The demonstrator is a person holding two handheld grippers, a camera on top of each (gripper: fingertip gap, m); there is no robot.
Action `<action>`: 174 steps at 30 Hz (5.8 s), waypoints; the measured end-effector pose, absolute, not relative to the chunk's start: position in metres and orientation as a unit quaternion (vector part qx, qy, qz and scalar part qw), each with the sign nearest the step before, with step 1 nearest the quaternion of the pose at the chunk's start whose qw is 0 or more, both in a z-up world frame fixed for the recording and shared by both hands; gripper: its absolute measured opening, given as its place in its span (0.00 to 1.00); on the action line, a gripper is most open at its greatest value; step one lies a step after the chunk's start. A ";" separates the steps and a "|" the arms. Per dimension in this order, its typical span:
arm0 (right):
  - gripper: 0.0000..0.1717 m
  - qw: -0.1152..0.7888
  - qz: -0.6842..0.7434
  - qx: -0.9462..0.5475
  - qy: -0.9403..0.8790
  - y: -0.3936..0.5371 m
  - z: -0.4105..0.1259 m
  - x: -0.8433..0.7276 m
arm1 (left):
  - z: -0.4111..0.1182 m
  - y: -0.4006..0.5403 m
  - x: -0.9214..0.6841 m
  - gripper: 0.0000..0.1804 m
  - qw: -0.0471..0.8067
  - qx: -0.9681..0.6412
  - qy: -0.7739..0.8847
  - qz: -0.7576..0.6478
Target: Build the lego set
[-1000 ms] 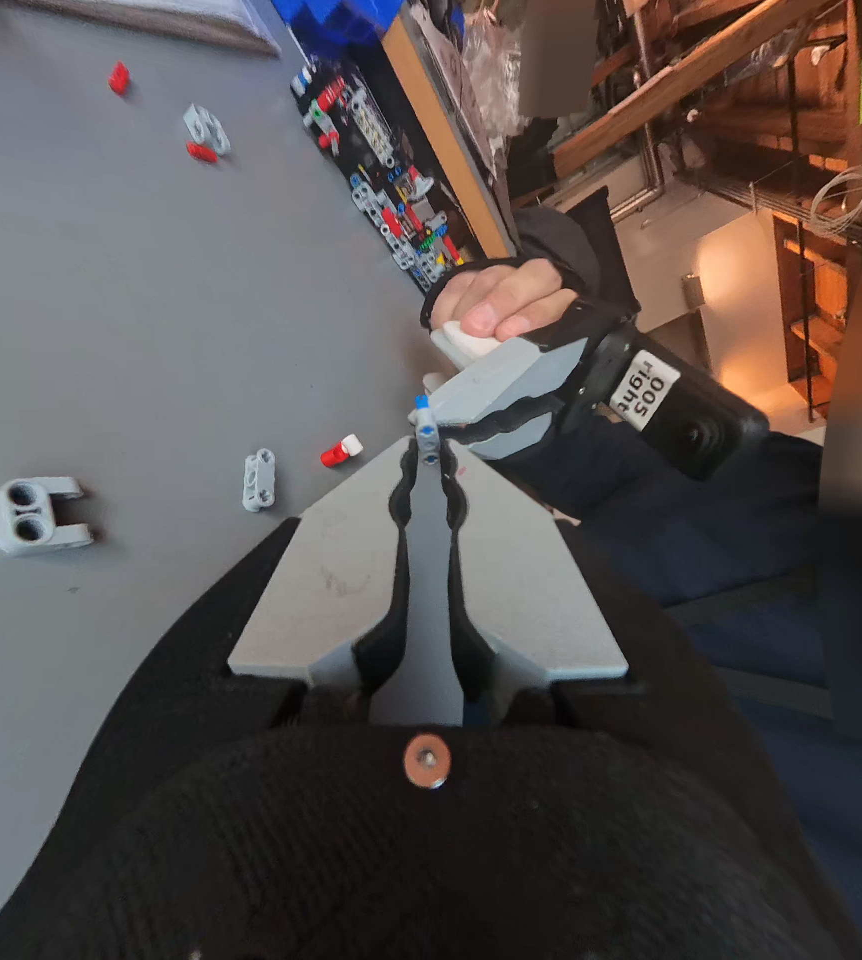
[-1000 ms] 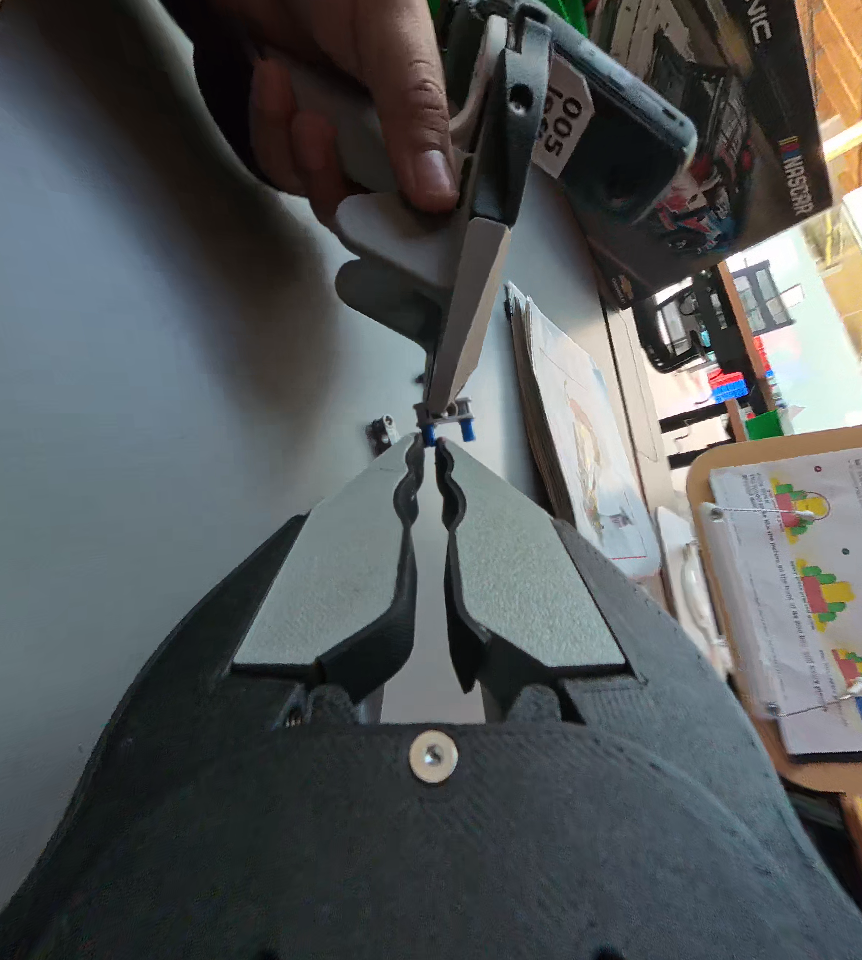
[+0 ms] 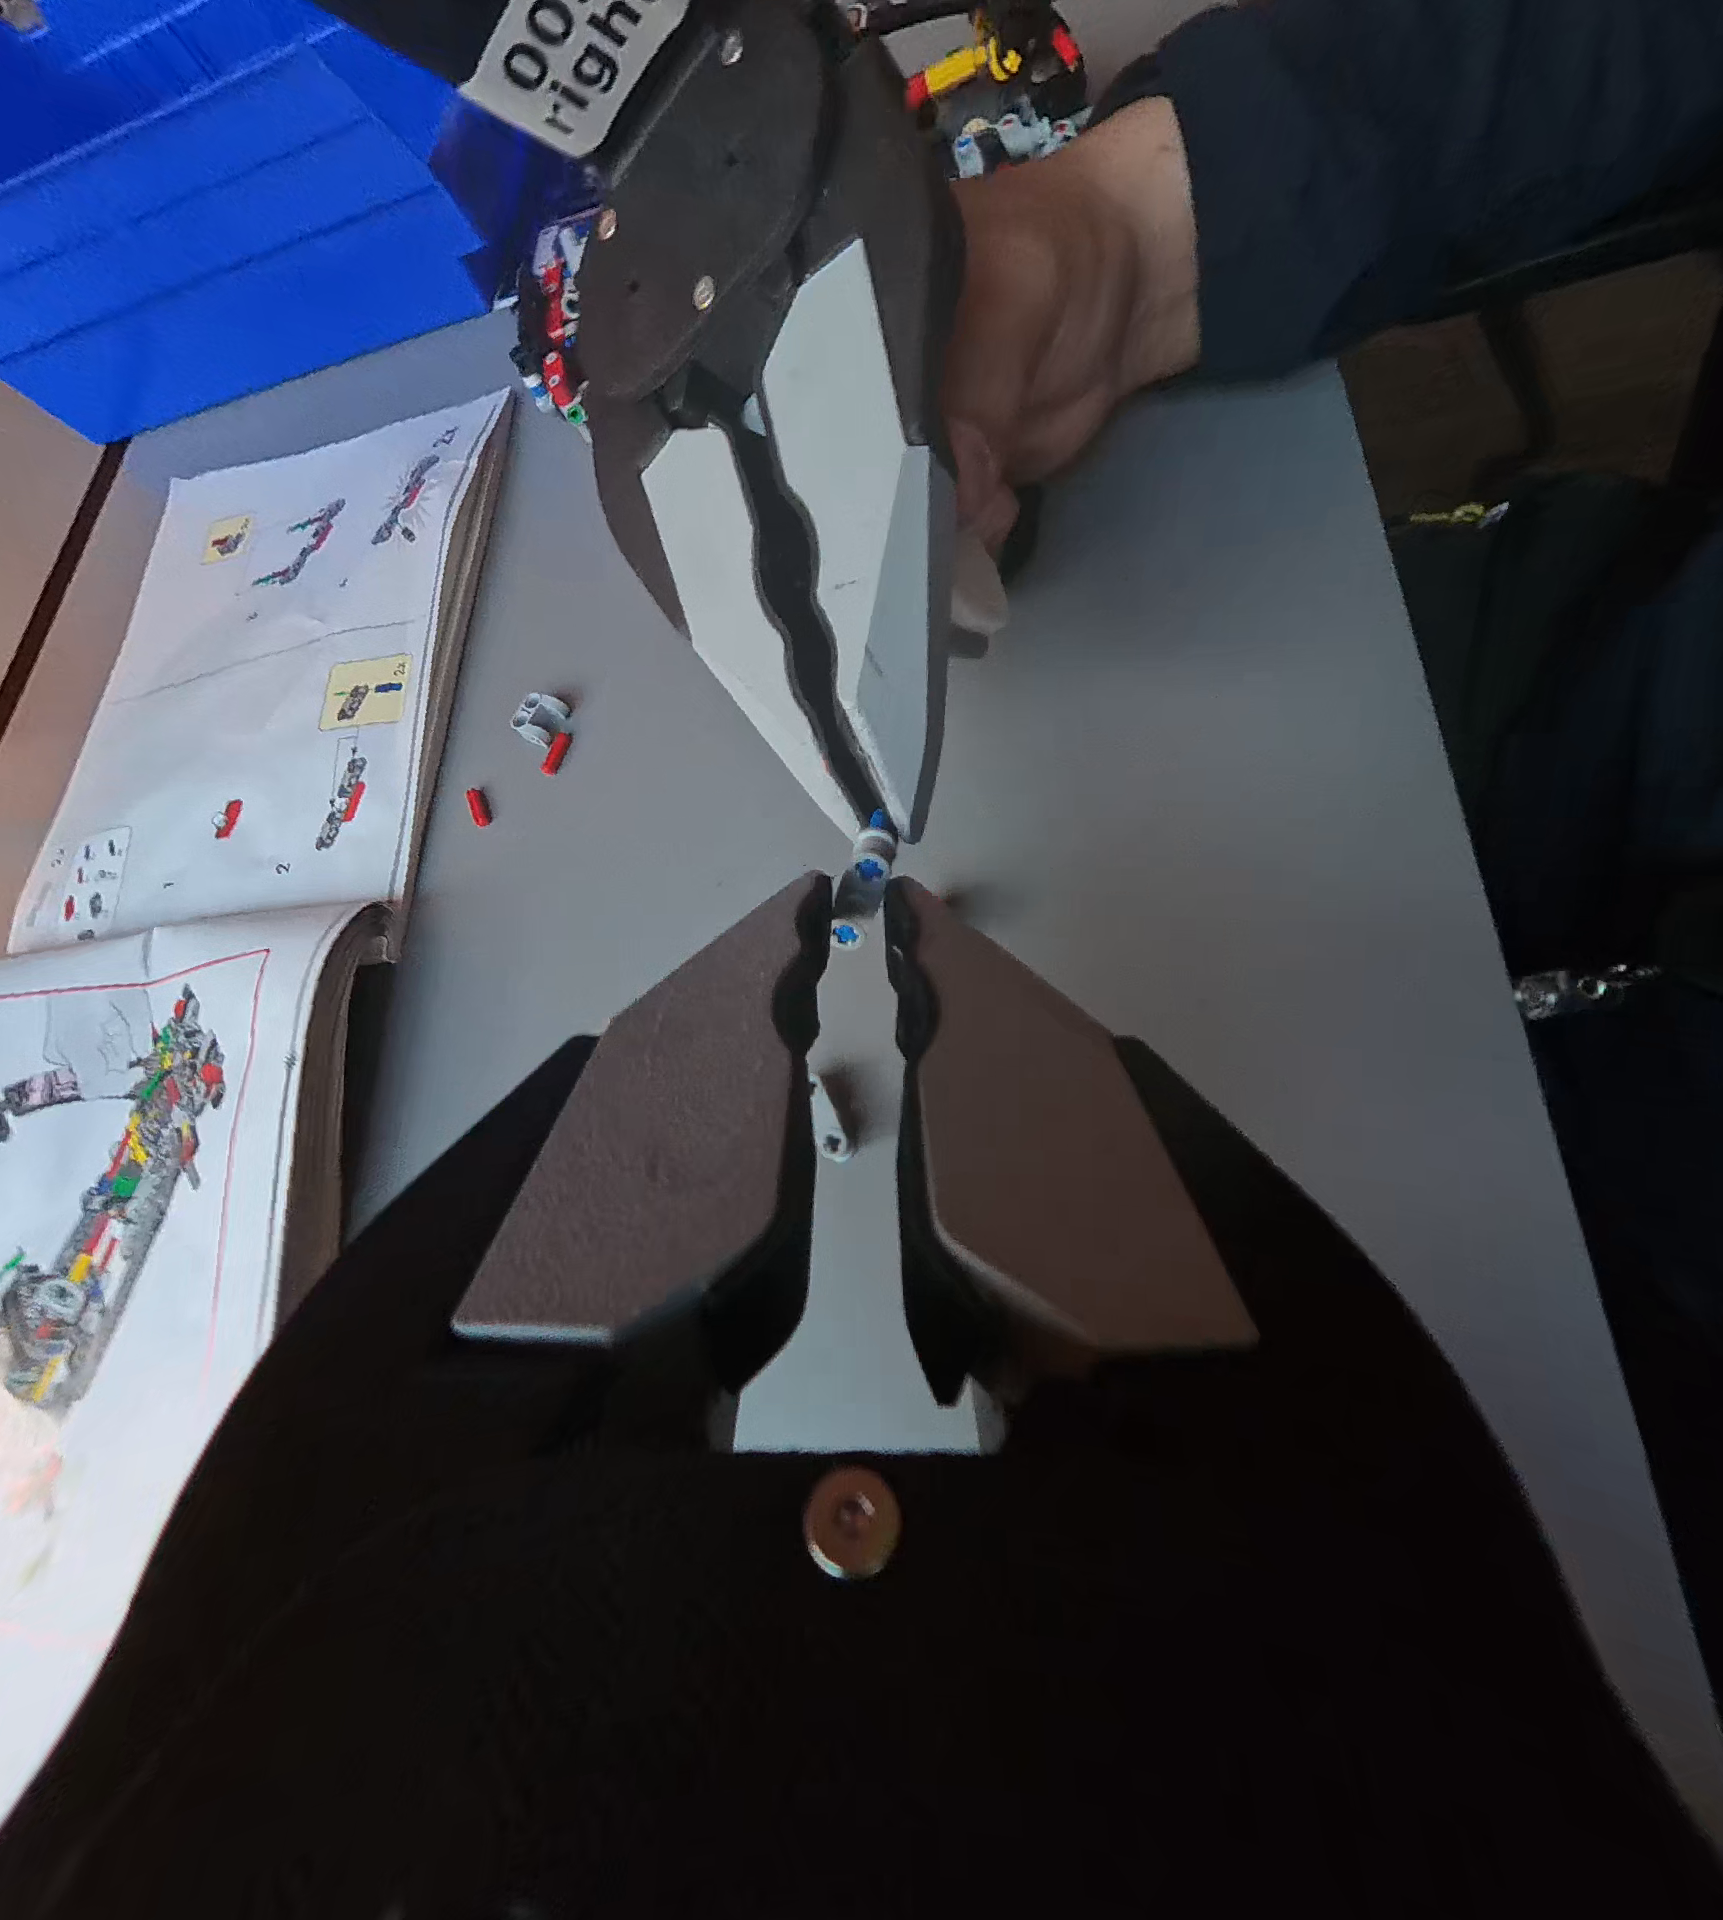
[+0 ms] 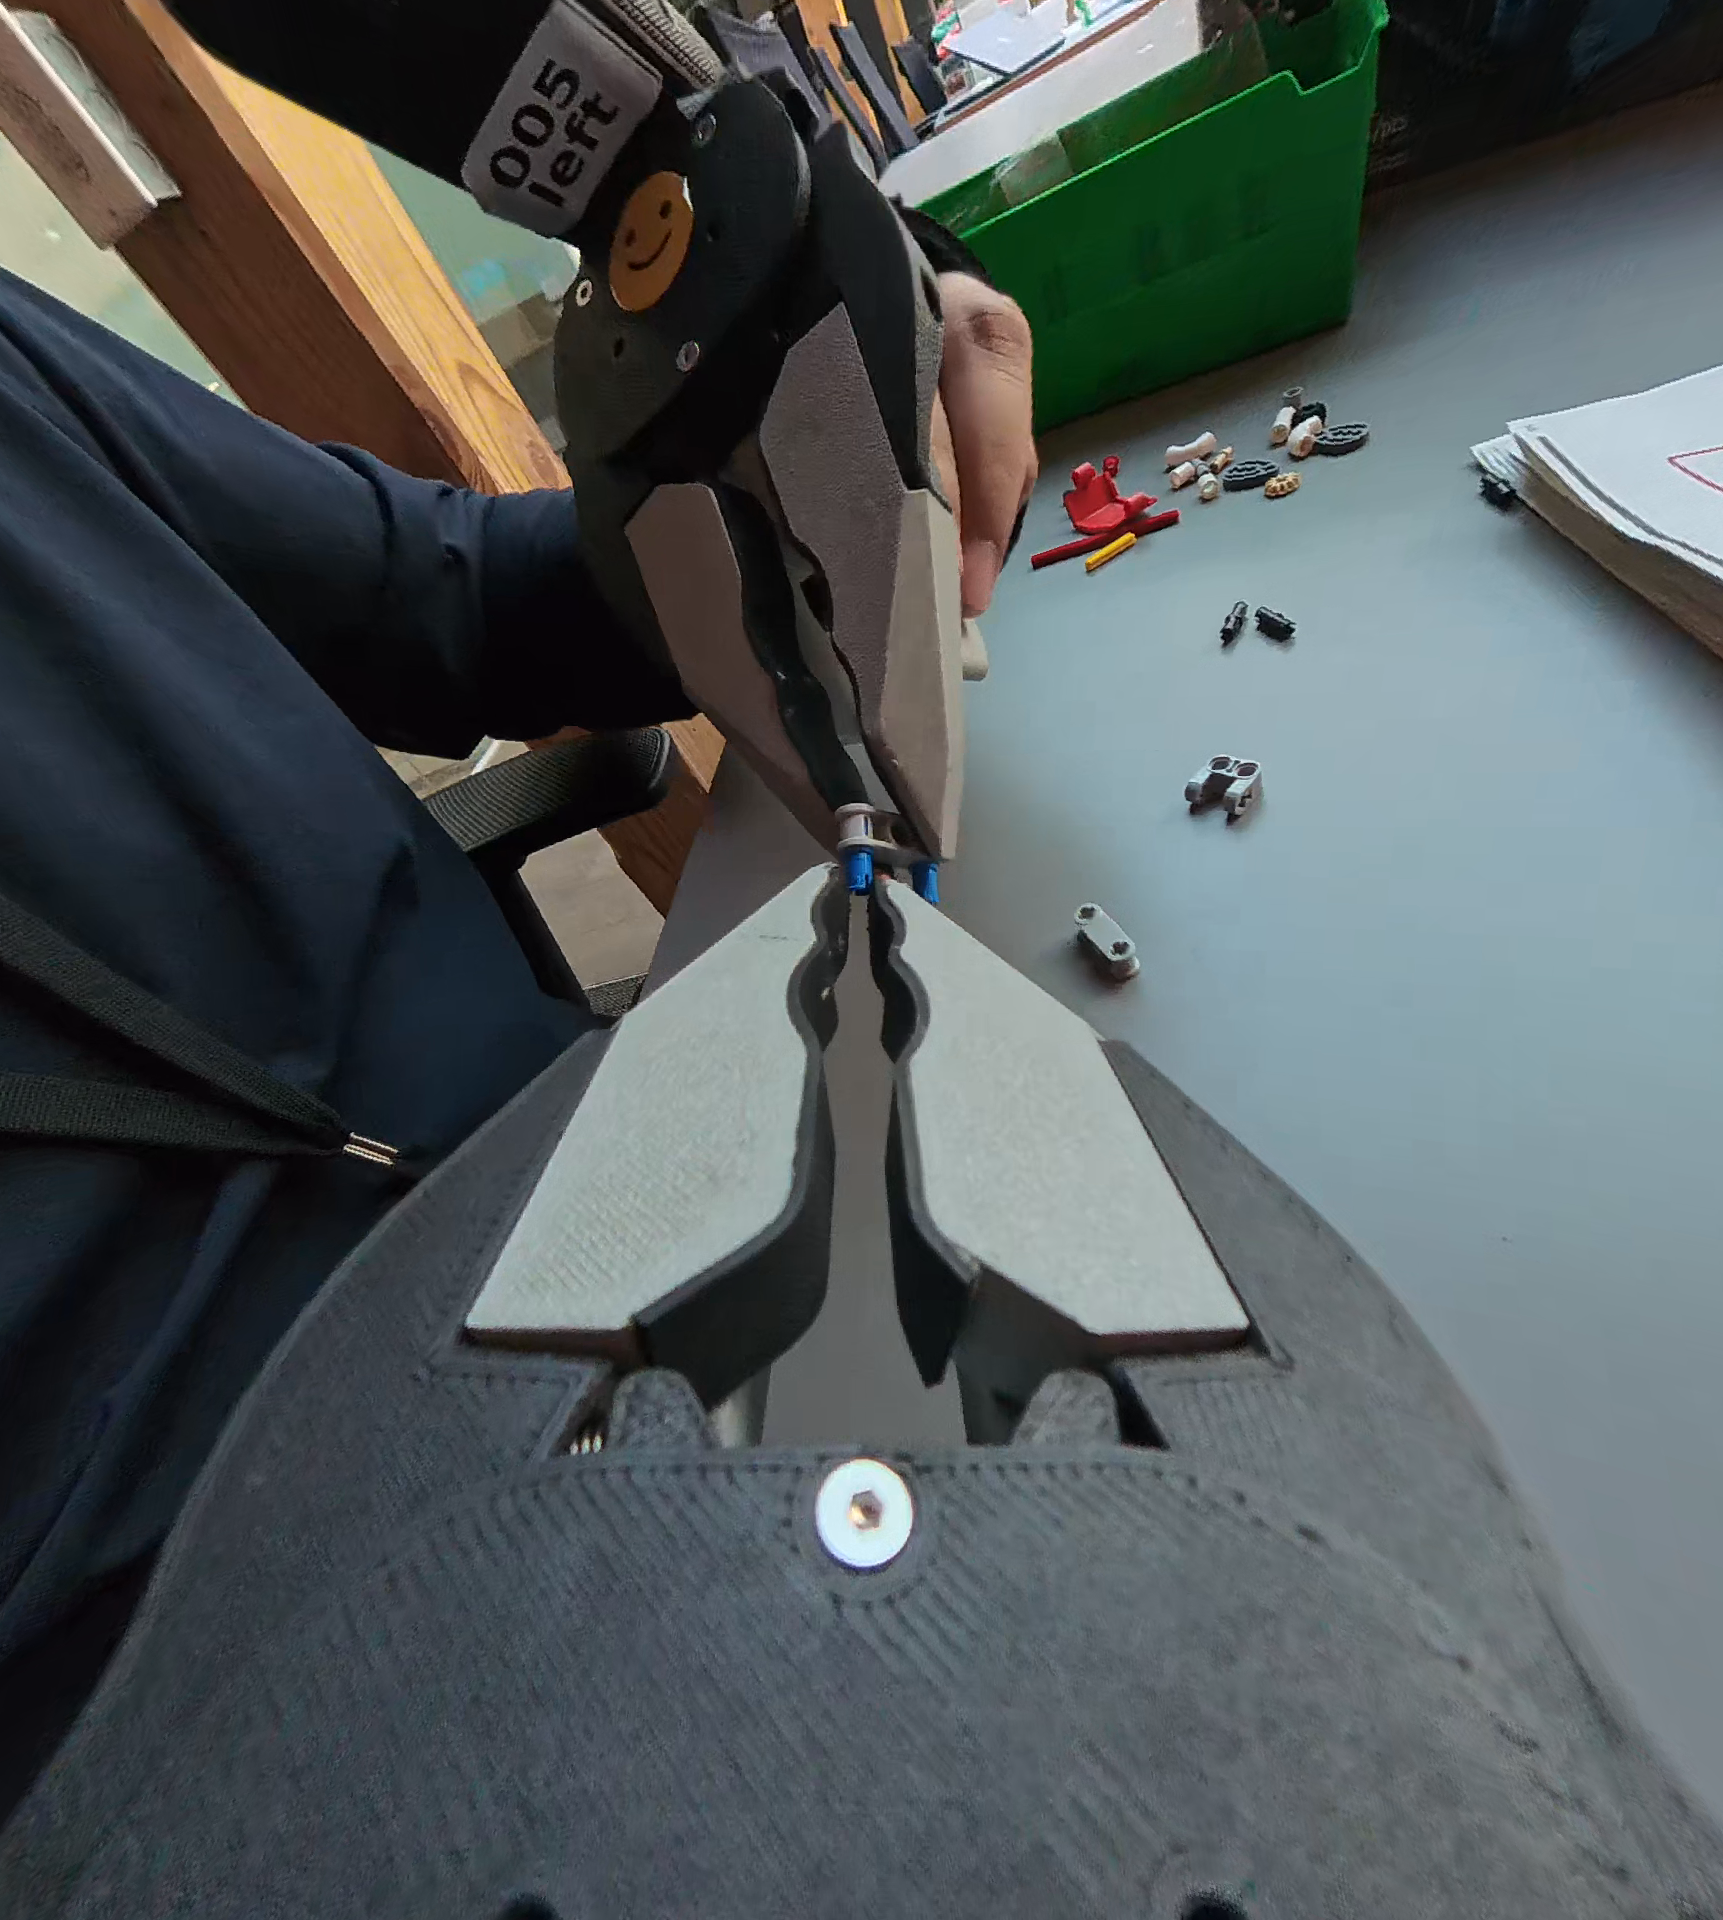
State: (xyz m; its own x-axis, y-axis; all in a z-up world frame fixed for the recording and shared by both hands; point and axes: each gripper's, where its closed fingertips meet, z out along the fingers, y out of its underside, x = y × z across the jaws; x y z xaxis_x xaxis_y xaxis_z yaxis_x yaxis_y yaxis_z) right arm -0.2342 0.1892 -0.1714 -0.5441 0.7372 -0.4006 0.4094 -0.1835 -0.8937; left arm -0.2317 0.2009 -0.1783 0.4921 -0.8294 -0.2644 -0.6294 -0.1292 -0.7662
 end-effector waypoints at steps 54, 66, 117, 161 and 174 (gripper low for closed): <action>0.00 0.222 0.573 -0.491 -0.617 0.220 -0.167 -0.240 | -0.156 0.226 -0.238 0.02 0.457 -0.774 0.239 -0.367; 0.00 0.193 0.582 -0.496 -0.615 0.218 -0.171 -0.238 | -0.169 0.221 -0.234 0.02 0.393 -0.790 0.276 -0.382; 0.00 0.193 0.611 -0.513 -0.571 0.228 -0.171 -0.242 | -0.185 0.226 -0.225 0.03 0.379 -0.796 0.232 -0.411; 0.00 0.222 0.596 -0.547 -0.544 0.245 -0.171 -0.271 | -0.227 0.237 -0.197 0.03 0.346 -0.841 0.249 -0.332; 0.03 0.216 0.540 -0.510 -0.634 0.247 -0.187 -0.237 | -0.217 0.245 -0.228 0.03 0.364 -0.834 0.214 -0.356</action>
